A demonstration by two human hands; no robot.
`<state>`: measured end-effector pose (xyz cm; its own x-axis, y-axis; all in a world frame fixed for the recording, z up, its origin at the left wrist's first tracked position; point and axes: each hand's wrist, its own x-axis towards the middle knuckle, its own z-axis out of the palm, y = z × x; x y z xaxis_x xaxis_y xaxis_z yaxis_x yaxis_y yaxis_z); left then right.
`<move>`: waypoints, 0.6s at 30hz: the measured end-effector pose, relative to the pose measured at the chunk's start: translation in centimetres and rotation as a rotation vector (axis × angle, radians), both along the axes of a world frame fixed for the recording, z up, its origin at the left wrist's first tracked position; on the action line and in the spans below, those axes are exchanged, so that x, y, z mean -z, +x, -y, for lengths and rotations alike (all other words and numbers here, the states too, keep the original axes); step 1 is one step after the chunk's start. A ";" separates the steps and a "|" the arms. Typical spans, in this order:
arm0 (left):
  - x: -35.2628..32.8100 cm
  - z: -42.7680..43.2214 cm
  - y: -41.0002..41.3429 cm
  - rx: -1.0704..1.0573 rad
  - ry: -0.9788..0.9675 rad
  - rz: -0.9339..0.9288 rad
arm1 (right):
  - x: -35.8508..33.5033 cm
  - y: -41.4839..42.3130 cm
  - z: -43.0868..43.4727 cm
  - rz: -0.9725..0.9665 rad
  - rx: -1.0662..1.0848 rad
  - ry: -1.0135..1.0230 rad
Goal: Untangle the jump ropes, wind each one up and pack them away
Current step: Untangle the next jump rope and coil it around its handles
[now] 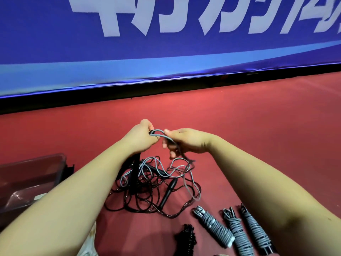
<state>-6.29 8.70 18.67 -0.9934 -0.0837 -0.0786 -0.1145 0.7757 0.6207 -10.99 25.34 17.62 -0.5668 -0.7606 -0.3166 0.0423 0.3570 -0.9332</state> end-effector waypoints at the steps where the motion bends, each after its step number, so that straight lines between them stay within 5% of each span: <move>1: 0.3 0.4 0.0 0.014 -0.001 -0.015 | -0.1 0.2 0.2 0.063 0.035 -0.050; 12: 4.7 2.9 1.3 -0.110 0.189 -0.127 | -2.2 0.5 0.9 0.351 0.156 -0.490; 14: 4.7 3.3 1.3 -0.017 0.091 -0.087 | -2.5 0.2 0.3 0.151 0.192 -0.360; 18: 4.0 3.8 1.0 0.019 -0.012 -0.033 | -2.8 -0.2 -0.8 -0.615 0.194 0.142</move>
<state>-5.32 4.92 14.64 -0.9968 -0.0658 -0.0451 -0.0796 0.7851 0.6142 -11.17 26.17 20.43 -0.7988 -0.6013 0.0189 -0.4078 0.5182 -0.7518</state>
